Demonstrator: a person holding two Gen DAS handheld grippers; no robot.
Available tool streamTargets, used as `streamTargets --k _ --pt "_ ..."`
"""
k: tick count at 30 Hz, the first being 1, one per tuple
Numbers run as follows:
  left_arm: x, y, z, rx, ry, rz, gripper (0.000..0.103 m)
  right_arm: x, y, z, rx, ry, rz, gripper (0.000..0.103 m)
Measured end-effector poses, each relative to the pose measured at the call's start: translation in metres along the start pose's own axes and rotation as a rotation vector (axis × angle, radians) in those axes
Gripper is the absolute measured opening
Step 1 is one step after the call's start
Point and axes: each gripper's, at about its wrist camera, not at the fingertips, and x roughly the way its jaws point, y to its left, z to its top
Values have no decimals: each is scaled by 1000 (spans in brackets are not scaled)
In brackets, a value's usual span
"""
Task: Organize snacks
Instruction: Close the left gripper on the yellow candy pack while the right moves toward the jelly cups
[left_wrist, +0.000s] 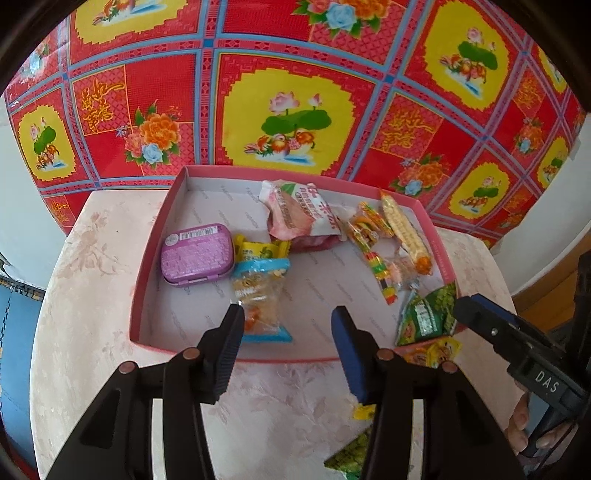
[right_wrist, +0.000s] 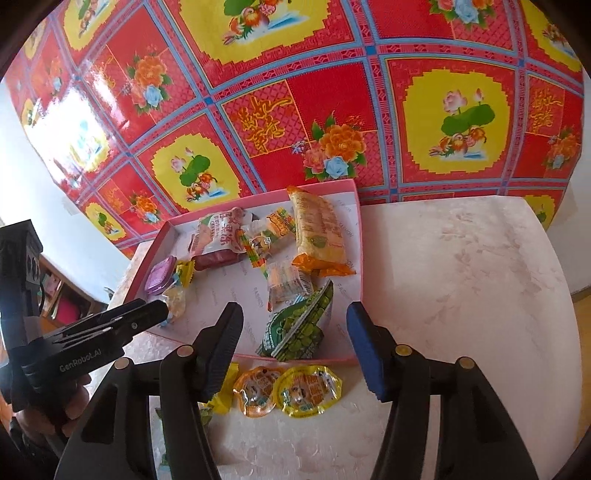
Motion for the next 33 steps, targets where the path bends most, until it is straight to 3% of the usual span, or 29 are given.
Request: streamTargets --k 33 --pt "11 -57 -40 133 100 -16 52 -21 -30 -36 60 26 -26 60"
